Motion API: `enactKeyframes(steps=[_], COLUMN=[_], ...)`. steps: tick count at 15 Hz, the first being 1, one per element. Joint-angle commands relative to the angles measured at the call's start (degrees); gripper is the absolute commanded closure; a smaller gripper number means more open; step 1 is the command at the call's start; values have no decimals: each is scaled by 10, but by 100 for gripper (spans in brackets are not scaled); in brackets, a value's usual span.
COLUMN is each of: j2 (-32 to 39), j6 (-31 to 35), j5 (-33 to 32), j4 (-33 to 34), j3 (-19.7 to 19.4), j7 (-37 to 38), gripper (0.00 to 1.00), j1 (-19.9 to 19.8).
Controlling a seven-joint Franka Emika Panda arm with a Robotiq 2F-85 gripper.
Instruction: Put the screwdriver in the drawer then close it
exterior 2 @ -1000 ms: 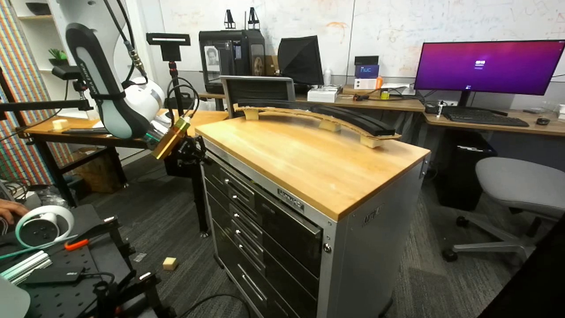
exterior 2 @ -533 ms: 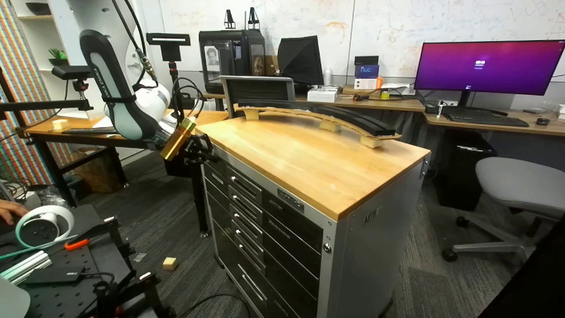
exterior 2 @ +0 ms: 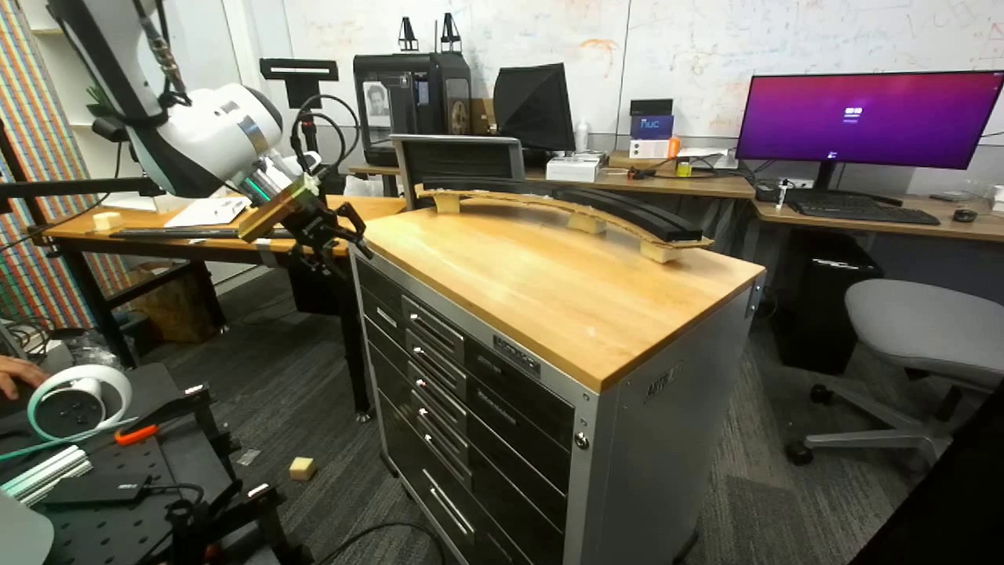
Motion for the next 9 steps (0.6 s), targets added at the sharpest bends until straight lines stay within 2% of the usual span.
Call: enactKeyframes(steps=[1,6,7,9], j2=[-101,-158,-135,-150], j6=[-3,-4,-2,-3], j5=[160,399,339,381], j4=[-47,-16,-23,-16], j3=[70,119,34,42], j7=[-75,-202,-158,-187], gripper=[1,0,0,0], j1=[-78,-142,-52,-64])
